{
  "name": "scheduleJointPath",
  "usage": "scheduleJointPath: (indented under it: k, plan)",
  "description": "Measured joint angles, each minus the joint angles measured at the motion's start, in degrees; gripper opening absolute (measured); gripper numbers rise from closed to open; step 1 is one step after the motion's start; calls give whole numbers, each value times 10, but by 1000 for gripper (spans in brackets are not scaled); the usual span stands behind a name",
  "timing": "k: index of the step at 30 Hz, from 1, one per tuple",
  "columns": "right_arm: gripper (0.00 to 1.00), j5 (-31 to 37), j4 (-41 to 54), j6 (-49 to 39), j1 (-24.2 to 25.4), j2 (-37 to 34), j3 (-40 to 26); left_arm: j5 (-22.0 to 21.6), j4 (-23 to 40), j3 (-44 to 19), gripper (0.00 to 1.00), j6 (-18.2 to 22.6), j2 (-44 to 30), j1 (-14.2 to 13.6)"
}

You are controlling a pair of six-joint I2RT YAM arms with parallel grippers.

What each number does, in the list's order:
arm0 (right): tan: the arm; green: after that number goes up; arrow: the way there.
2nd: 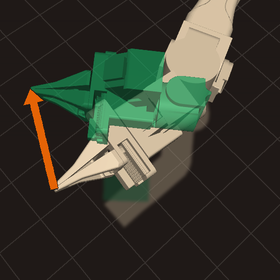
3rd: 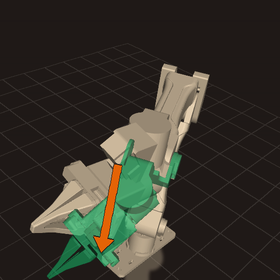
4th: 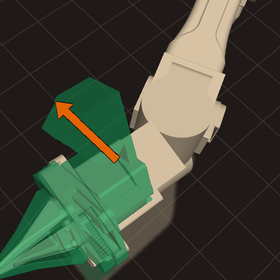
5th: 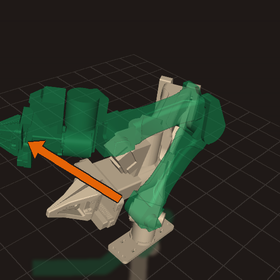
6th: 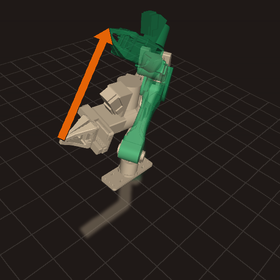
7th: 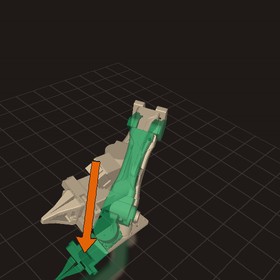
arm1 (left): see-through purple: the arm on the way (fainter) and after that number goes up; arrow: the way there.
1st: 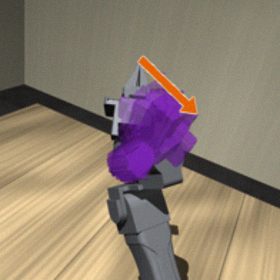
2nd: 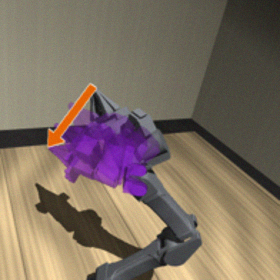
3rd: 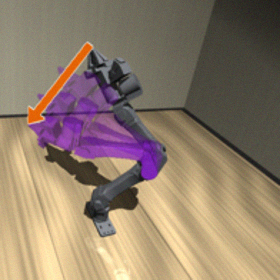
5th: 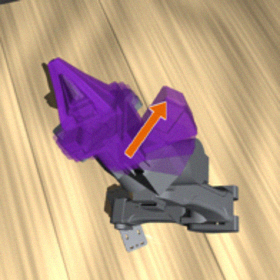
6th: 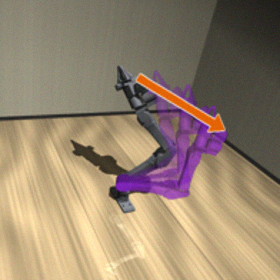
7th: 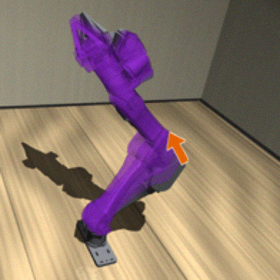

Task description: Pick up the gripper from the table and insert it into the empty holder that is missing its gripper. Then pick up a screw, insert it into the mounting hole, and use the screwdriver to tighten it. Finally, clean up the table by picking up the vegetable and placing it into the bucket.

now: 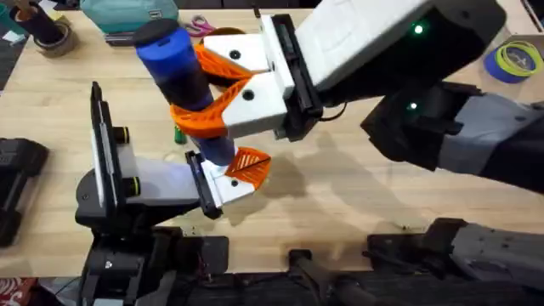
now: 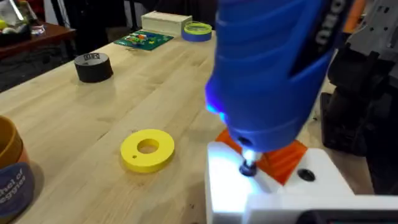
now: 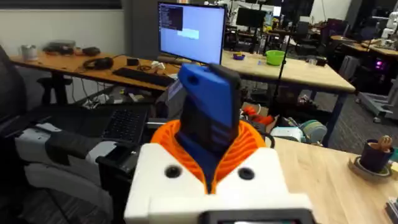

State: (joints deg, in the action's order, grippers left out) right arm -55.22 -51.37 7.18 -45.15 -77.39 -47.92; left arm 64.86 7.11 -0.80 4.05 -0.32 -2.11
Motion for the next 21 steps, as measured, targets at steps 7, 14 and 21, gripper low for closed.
scheduleJointPath:
  k: [7, 14, 21]
  plan:
    - [22, -6, -3, 0, 4, 0, 2, 0, 0, 0, 15, 0, 0, 0]
    - [22, -1, -52, 1, 5, 4, 28, -1, 0, 0, 15, 0, 0, 0]
    - [22, -1, -52, 14, 5, 4, 29, -1, 0, 0, 15, 0, 0, 0]
